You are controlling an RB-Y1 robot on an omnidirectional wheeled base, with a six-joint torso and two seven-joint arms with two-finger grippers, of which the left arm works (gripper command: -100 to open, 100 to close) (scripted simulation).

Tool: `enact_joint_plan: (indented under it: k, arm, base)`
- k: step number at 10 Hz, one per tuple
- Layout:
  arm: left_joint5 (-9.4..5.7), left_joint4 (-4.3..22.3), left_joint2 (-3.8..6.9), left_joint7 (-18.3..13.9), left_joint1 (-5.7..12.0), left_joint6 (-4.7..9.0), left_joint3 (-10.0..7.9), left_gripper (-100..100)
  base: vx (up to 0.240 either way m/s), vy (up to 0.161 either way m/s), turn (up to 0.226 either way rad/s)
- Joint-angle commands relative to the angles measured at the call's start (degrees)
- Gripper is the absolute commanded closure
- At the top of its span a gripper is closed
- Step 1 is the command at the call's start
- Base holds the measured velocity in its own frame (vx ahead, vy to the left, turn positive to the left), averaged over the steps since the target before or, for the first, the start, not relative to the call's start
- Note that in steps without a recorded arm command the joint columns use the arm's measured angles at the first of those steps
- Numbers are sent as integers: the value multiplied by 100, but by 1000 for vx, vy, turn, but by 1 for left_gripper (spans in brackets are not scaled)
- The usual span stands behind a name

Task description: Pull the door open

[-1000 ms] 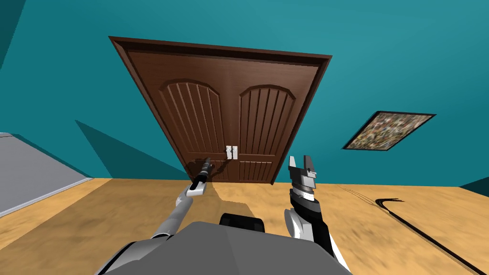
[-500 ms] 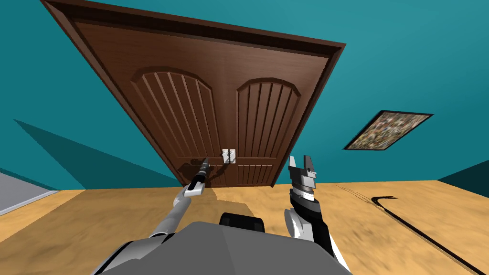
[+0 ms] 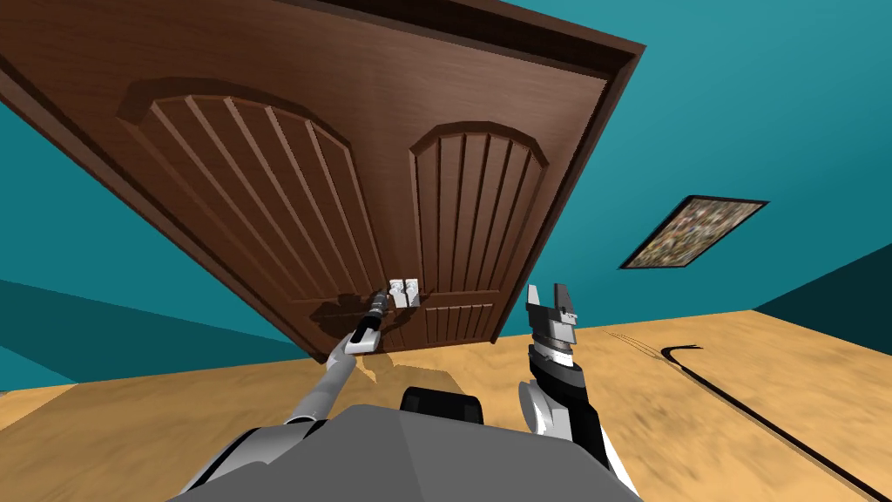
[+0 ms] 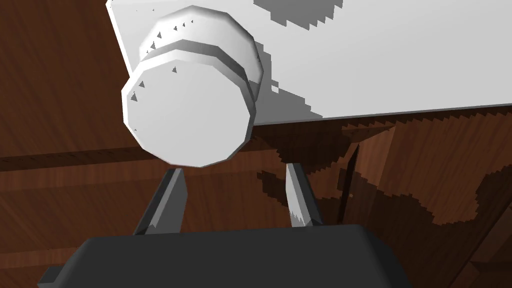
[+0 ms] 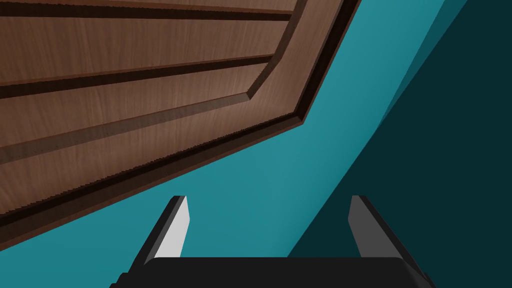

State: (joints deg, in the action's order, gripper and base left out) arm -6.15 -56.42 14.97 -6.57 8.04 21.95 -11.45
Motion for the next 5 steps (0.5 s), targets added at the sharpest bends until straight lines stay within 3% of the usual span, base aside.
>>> enact_joint_plan:
  k: [1, 5]
  arm:
    - [-1, 1, 4, 4, -7, -7, -6, 100]
    - [-1, 1, 4, 4, -7, -7, -6, 100]
  base:
    - [-44, 10, 10]
    - [-18, 6, -1]
